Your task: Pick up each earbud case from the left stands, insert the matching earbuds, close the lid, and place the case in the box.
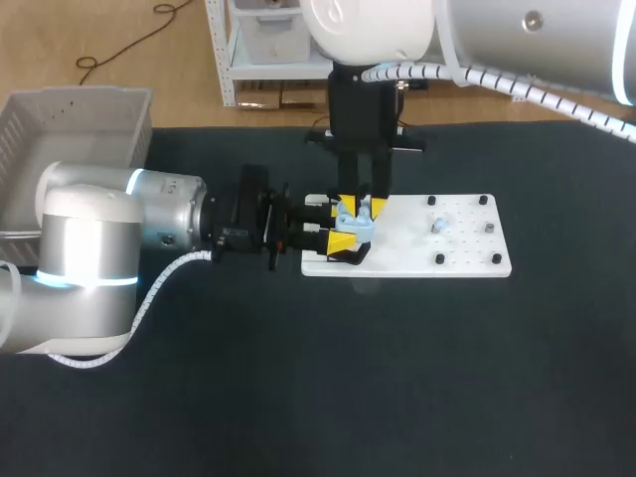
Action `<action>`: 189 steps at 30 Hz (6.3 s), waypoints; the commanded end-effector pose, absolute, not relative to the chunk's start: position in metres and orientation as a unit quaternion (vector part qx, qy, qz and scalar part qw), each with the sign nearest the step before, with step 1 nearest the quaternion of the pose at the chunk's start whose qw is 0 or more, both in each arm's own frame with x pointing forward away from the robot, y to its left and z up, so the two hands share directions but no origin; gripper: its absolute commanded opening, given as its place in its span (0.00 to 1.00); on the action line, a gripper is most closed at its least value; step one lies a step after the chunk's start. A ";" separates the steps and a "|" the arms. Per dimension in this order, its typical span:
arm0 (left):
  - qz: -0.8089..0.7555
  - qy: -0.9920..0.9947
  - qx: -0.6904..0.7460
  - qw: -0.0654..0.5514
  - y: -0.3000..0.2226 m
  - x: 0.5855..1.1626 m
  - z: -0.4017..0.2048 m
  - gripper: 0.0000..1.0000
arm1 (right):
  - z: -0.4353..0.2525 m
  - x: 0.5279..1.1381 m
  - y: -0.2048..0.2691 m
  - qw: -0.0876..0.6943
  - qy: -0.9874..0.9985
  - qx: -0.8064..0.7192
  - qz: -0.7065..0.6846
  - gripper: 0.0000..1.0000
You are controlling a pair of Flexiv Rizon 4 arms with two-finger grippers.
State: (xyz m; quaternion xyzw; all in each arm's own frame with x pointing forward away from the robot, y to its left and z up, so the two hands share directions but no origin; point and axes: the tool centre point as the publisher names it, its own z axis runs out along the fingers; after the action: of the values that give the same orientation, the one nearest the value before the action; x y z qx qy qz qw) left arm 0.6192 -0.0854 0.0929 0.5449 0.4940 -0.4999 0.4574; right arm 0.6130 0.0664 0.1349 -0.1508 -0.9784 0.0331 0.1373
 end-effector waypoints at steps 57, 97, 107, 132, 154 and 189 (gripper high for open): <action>-0.499 0.495 0.545 0.458 -0.085 0.619 0.094 0.00 | 0.078 0.657 -0.058 0.025 -0.996 0.007 -0.088 0.49; -0.499 0.495 0.545 0.458 -0.085 0.619 0.094 0.00 | 0.022 0.685 -0.059 0.033 -0.994 -0.018 -0.103 0.40; -0.499 0.495 0.545 0.458 -0.085 0.619 0.094 0.00 | 0.018 0.689 -0.058 0.029 -0.993 -0.021 -0.109 0.37; -0.499 0.495 0.545 0.458 -0.085 0.619 0.094 0.00 | 0.014 0.696 -0.055 0.030 -0.993 -0.029 -0.113 0.00; -0.499 0.495 0.545 0.458 -0.085 0.619 0.094 0.00 | 0.096 0.661 -0.058 0.026 -0.993 -0.049 -0.102 0.00; -0.499 0.495 0.545 0.458 -0.085 0.619 0.094 0.00 | 0.175 0.598 0.067 0.103 -0.983 0.120 -0.095 0.00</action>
State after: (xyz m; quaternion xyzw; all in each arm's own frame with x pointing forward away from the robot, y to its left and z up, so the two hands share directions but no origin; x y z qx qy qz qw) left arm 0.6191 -0.0853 0.0934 0.5449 0.4939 -0.4998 0.4575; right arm 0.5932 0.0584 0.1779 0.1169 -0.9835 -0.1011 0.0940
